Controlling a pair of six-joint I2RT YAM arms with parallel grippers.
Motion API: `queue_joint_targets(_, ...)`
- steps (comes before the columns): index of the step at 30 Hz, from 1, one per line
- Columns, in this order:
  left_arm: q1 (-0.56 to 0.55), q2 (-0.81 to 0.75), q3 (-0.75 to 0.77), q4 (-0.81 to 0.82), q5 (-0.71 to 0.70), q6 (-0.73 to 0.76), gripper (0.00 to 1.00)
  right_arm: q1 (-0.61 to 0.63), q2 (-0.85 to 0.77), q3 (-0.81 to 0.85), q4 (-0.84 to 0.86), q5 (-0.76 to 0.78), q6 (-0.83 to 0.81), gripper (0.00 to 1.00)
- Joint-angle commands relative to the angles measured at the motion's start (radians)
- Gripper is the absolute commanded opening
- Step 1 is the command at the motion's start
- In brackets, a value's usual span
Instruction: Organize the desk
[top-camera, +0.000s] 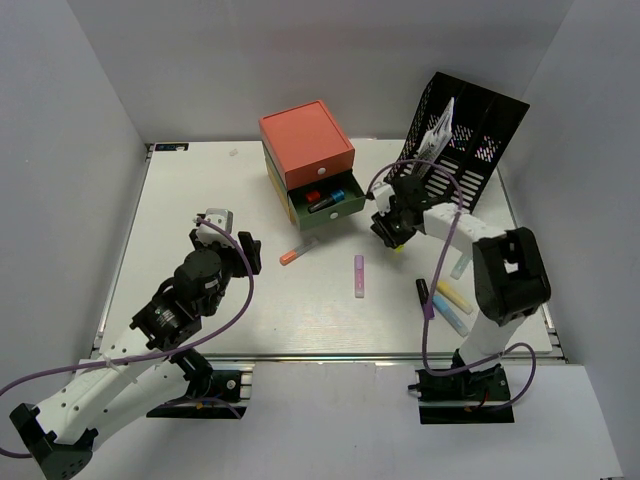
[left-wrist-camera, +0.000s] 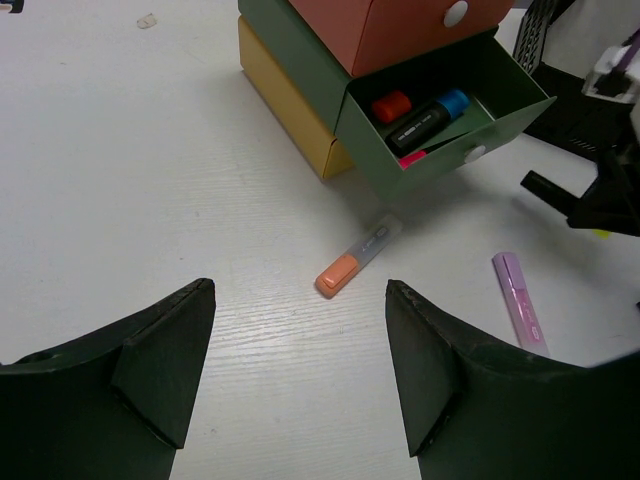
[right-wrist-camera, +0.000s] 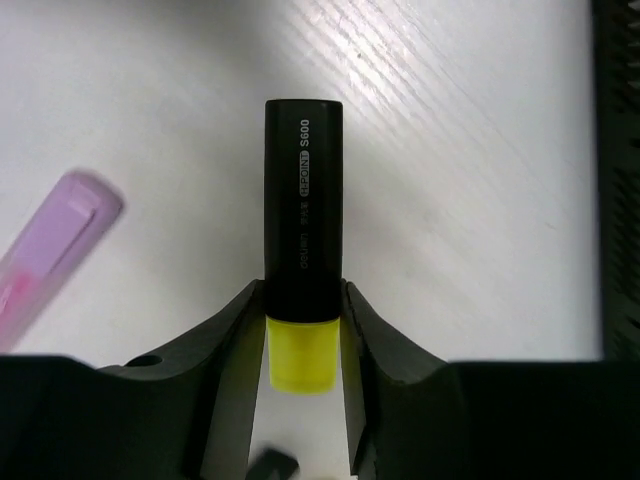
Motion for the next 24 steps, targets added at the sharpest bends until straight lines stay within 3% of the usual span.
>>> queue_joint_targets(1, 0.001, -0.012, -0.002, 0.006, 0.006, -0.005, 0.79, -0.008, -0.13, 0.059, -0.129, -0.027, -0.144, 0.0)
queue_joint_targets(5, 0.001, -0.014, 0.0, 0.008, 0.007, -0.005, 0.79, -0.009, -0.172, 0.174, -0.229, -0.007, -0.156, 0.0)
queue_joint_targets(9, 0.001, -0.017, -0.002, 0.008, 0.003, -0.007, 0.79, -0.003, -0.212, 0.204, -0.225, -0.06, -0.216, 0.0)
queue_joint_targets(14, 0.001, -0.014, -0.003, 0.008, 0.0, -0.007, 0.79, 0.04, -0.258, 0.221, -0.139, -0.249, -0.565, 0.0)
queue_joint_targets(20, 0.001, -0.009, -0.003, 0.005, -0.011, -0.007, 0.79, 0.144, -0.261, 0.198, 0.05, -0.21, -0.872, 0.0)
queue_joint_targets(24, 0.001, -0.004, -0.002, 0.005, -0.011, -0.007, 0.79, 0.196, -0.186, 0.27, 0.039, -0.142, -0.96, 0.0)
